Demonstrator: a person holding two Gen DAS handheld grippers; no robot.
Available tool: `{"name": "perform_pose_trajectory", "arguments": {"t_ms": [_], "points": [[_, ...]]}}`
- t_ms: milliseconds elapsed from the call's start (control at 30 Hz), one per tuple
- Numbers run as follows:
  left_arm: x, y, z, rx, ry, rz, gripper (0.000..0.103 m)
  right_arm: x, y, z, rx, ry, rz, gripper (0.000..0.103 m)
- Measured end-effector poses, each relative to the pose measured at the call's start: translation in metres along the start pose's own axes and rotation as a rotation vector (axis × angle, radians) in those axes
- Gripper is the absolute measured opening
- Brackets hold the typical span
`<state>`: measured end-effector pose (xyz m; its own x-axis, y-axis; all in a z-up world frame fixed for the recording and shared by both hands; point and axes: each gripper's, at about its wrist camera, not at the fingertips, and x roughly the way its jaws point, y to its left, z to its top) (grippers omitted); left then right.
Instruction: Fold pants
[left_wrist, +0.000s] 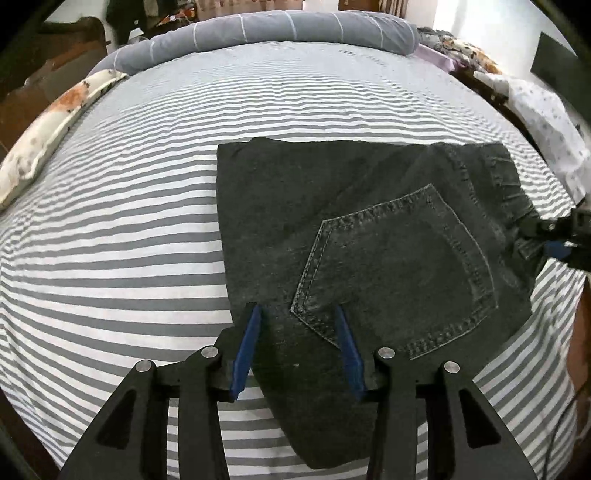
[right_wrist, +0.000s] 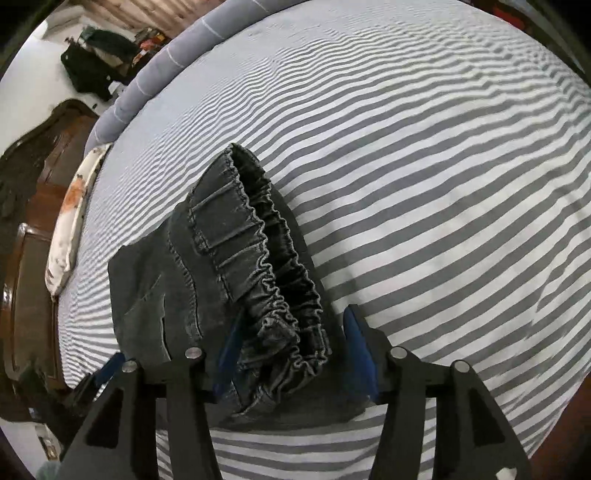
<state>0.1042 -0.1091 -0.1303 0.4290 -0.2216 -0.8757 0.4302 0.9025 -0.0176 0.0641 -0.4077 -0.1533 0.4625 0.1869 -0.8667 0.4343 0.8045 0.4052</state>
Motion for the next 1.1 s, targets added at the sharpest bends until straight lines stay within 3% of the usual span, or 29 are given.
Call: {"name": "perform_pose_trajectory", "arguments": {"t_ms": [133, 333, 533, 833, 1100], "points": [[-0.007, -0.004, 0.002, 0.002, -0.002, 0.025, 0.045, -0.024, 0.012, -0.004, -0.073, -0.077, -0.083, 0.053], [-0.016, -0.023, 0.005, 0.046, -0.014, 0.086, 0.049, -0.045, 0.055, -0.009, -0.272, -0.173, -0.1, 0.053], [-0.012, -0.027, 0.007, 0.052, 0.005, 0.105, 0.054, -0.018, 0.085, -0.008, -0.394, -0.12, -0.121, 0.051], [-0.008, -0.023, -0.005, 0.03, 0.011, 0.074, 0.057, 0.012, 0.053, -0.032, -0.387, -0.022, -0.204, 0.049], [0.004, -0.021, -0.011, 0.037, 0.025, 0.036, 0.06, 0.015, 0.036, -0.033, -0.346, -0.001, -0.153, 0.051]]}}
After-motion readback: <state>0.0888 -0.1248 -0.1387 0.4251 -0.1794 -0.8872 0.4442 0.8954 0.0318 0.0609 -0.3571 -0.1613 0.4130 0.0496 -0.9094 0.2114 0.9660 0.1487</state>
